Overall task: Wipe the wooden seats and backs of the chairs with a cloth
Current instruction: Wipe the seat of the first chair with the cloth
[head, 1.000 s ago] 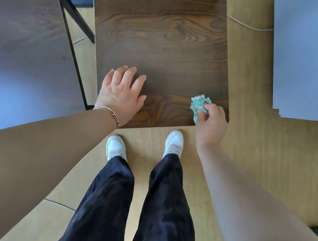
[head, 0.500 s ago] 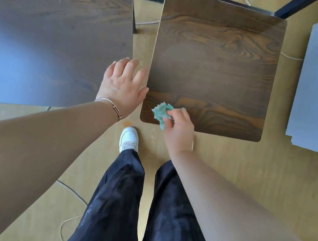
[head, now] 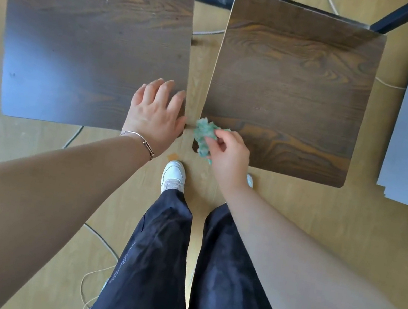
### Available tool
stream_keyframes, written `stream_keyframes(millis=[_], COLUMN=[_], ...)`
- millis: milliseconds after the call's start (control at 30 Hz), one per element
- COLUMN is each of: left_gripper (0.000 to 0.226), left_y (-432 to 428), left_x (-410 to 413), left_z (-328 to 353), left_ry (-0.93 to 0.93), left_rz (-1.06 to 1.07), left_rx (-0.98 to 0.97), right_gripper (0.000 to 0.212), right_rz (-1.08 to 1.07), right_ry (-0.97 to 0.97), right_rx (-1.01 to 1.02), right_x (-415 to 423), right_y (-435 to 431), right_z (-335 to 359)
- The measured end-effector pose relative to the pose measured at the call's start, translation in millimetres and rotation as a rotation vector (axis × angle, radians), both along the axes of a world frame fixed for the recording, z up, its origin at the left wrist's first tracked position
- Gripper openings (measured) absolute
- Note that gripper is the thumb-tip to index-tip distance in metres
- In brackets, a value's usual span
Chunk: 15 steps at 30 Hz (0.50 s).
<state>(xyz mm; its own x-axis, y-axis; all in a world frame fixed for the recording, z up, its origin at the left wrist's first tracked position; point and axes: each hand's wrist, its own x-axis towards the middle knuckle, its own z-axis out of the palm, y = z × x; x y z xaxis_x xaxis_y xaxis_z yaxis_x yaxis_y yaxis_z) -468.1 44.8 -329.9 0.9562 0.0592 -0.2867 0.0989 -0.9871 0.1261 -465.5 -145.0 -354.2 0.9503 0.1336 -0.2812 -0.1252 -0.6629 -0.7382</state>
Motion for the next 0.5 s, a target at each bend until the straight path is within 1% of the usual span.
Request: stream_keyframes(millis=[133,233,333,433,500], left_gripper=[0.049,0.050,0.051,0.051,0.051], left_y=[-26.3,-58.6,-95.5,-132.2,-153.3], left_x=[12.9,29.9,49.4,68.9,79.7], left_z=[4.0,4.3,2.0,0.3,-0.9], left_ry=[0.013,-0.001,-0.014,-0.021,-0.027], left_rz=[-0.030,-0.061,-0.100,-0.137,-0.170], left_rx=[0.010,-0.002,-0.028,-0.043,-0.042], right_gripper=[0.022,0.024,0.028,0.026,0.022], right_rz=[-0.155,-0.293,-0.425,-0.476,-0.466], right_ry=[0.011,-0.038,-0.029,0.035,0.088], right_rx=[-0.058,-0.143,-0.245,-0.357,-0.325], right_x=[40.9,79.9,114.4,135.0,139.9], right_y=[-60.1,-124.8,-195.9,-249.7,-268.6], right_z=[2.6,4.9,4.3,5.0,1.8])
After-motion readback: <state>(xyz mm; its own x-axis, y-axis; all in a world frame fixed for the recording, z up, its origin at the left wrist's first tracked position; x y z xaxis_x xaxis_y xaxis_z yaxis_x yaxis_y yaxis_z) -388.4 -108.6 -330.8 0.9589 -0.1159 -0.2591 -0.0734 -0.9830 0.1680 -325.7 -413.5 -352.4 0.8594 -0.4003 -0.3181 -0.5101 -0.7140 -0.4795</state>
